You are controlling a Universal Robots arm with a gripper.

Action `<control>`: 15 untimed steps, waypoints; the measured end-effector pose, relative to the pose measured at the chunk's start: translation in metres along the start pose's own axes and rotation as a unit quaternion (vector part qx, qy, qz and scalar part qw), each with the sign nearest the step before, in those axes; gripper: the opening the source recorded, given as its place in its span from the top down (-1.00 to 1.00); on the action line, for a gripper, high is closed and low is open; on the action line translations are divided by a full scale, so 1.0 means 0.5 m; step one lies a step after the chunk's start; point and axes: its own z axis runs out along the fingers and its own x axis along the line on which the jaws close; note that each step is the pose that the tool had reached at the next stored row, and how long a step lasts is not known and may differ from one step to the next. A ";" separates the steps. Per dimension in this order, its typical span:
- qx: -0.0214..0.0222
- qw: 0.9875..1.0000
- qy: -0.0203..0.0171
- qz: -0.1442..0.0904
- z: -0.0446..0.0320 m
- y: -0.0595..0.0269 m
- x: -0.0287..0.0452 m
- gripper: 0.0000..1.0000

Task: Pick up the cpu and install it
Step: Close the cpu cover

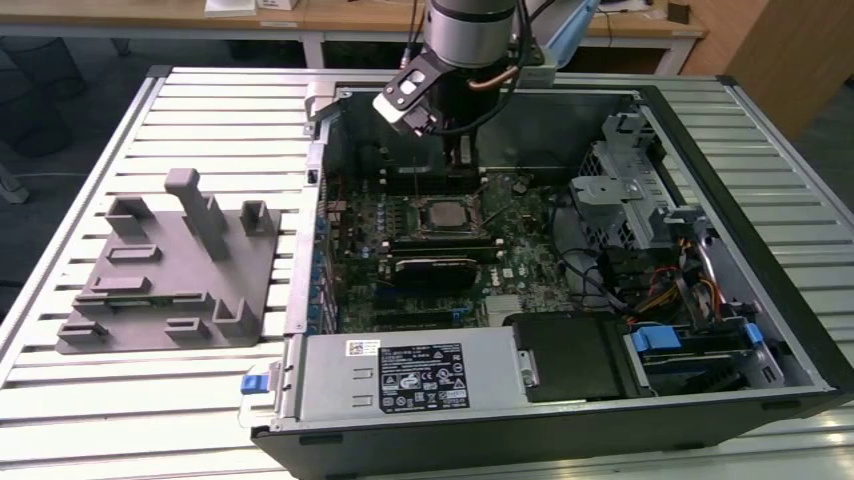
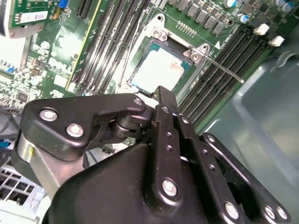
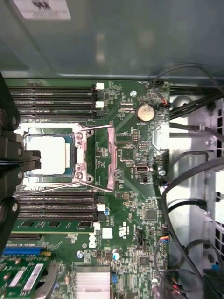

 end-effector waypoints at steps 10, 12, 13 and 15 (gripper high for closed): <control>0.000 1.000 0.000 0.000 -0.001 0.003 -0.012 0.79; 0.000 1.000 0.000 0.000 -0.001 0.011 -0.012 0.79; 0.000 1.000 0.000 0.000 -0.001 0.016 -0.012 0.79; 0.000 1.000 0.000 0.000 -0.001 0.023 -0.012 0.79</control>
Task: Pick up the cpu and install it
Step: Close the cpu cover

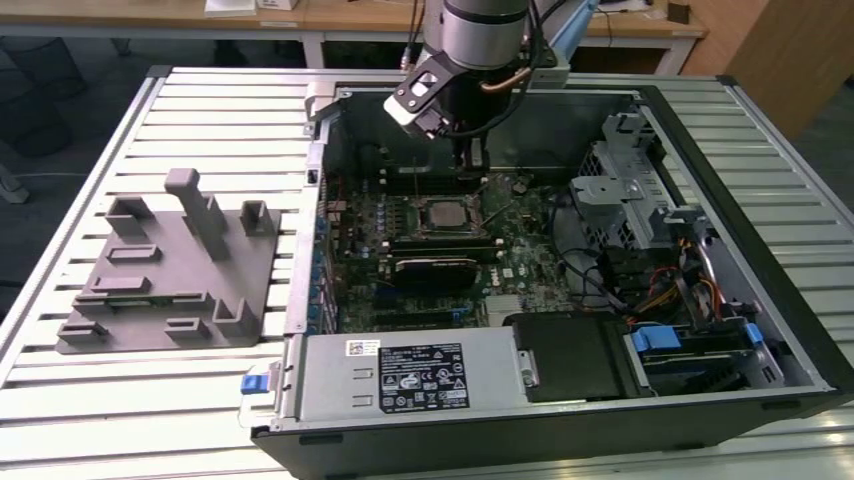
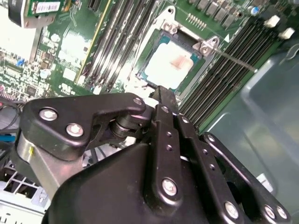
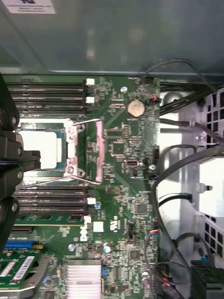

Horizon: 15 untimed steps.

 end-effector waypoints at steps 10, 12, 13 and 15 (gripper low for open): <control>0.000 1.000 0.000 0.000 -0.027 0.001 0.000 0.79; 0.000 1.000 0.000 0.000 -0.027 0.002 0.000 0.79; 0.000 1.000 0.000 0.000 -0.027 0.003 0.000 0.79; 0.000 1.000 0.000 0.000 -0.027 0.010 0.000 0.79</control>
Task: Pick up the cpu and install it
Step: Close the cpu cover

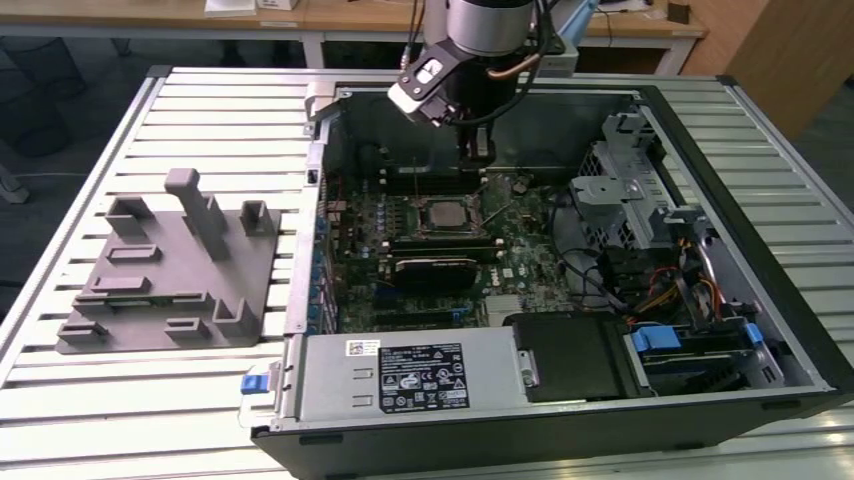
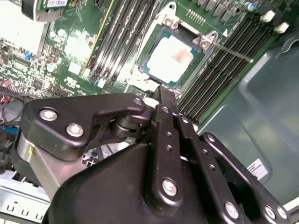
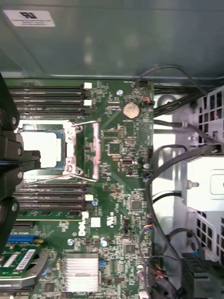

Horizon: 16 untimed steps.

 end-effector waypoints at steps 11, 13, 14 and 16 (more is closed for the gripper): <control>0.000 1.000 0.000 0.000 0.000 0.030 0.000 0.79; 0.000 1.000 0.000 0.000 0.001 0.035 0.000 0.79; 0.000 1.000 0.000 0.000 0.001 0.037 0.000 0.79; 0.000 1.000 0.000 0.000 0.001 0.041 0.000 0.79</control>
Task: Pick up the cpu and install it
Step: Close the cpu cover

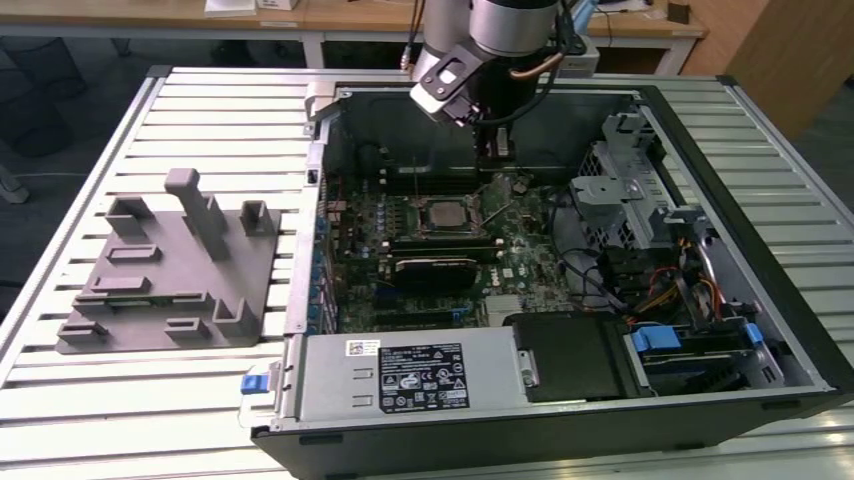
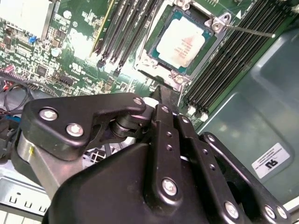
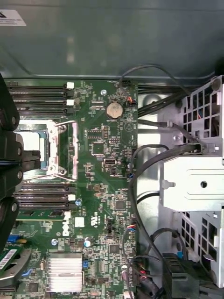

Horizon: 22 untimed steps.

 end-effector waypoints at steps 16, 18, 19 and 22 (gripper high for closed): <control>0.000 1.000 0.000 0.000 0.000 0.014 0.000 0.79; 0.000 1.000 0.000 0.000 0.000 0.015 0.000 0.79; 0.000 1.000 0.000 0.000 0.000 0.016 0.000 0.79; 0.000 1.000 0.000 0.000 0.000 0.018 0.000 0.79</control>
